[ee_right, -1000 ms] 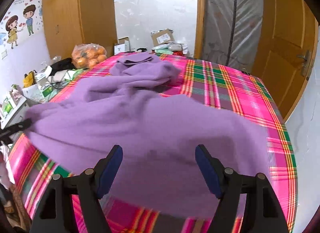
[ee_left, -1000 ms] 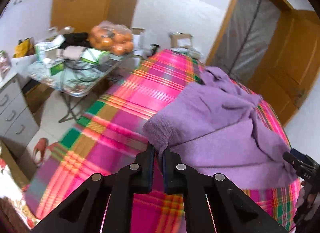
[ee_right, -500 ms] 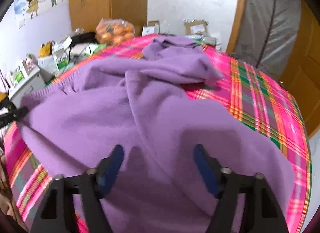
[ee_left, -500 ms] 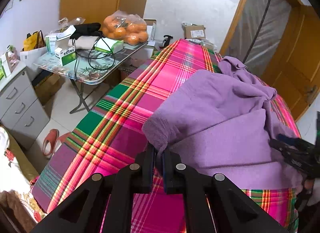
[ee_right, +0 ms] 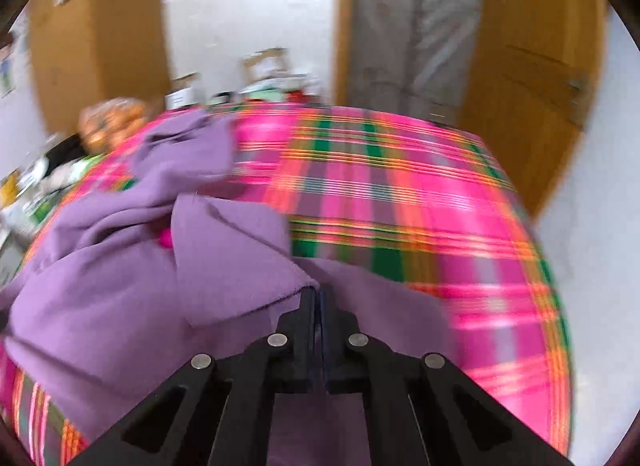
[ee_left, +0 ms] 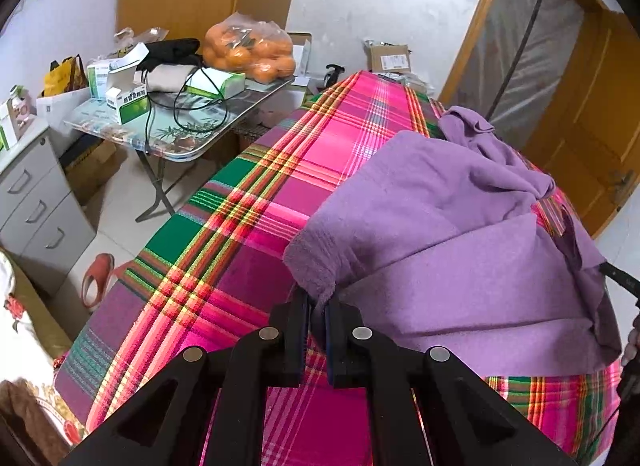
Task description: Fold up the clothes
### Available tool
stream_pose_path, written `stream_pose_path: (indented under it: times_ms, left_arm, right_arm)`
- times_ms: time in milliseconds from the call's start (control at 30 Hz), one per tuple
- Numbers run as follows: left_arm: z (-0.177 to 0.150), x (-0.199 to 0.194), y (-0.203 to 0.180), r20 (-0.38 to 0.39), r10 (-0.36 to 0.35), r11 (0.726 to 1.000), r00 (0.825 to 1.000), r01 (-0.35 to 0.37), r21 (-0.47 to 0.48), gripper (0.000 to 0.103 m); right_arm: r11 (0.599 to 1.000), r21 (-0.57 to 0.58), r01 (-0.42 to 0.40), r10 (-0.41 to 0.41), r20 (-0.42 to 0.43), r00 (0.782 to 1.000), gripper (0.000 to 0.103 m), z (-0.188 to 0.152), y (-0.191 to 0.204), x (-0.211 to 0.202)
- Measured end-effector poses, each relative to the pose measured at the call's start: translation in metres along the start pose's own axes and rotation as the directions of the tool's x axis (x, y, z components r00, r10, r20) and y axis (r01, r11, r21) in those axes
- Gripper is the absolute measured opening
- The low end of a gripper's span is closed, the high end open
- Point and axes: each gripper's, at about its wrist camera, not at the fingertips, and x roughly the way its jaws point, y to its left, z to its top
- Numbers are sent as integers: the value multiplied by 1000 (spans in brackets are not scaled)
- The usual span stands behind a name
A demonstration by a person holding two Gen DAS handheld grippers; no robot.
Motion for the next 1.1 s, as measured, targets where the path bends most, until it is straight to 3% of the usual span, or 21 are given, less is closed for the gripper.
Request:
stream_pose_path:
  times_ms: [67,133,267,433,567,733,1000,1100]
  left_arm:
    - [0,1,1,-1,-4,1000,1000,4,-3,7]
    - [0,1,2,-4,-9,1000,1000,9,-6,7]
    - [1,1,3,-8,-19,1000,1000,19,-5,8]
    - [2,2,6,-14,-35,999,999,35,-10,8]
    - [3,4,7,-19,-43,999,999,43,-12,9]
    - [4,6,9,-25,-53,998,998,53,-17,10]
    - [4,10,11,-33,-59,998,998,58,-18,13]
    - [5,11,11,-31,-55,998,998,55,-18,13]
  right_arm:
    - [999,23,23,-23,9,1000,4,0,-10,-7]
    - [1000,-10,-21,22,44,999,5,5,1,-18]
    - [978,-132,-164,178,96,979,34,25,50,-34]
    - [905,-298,-303,334,60,941,37,57,120,-20]
    - [826,-411,-386,403,-49,914,38,84,181,27]
    - [754,-451,-478,421,-228,878,41,107,231,93]
    - [684,-408,-605,466,-394,792,44,109,256,150]
    - [653,-418,-631,481,-415,772,49,106,262,155]
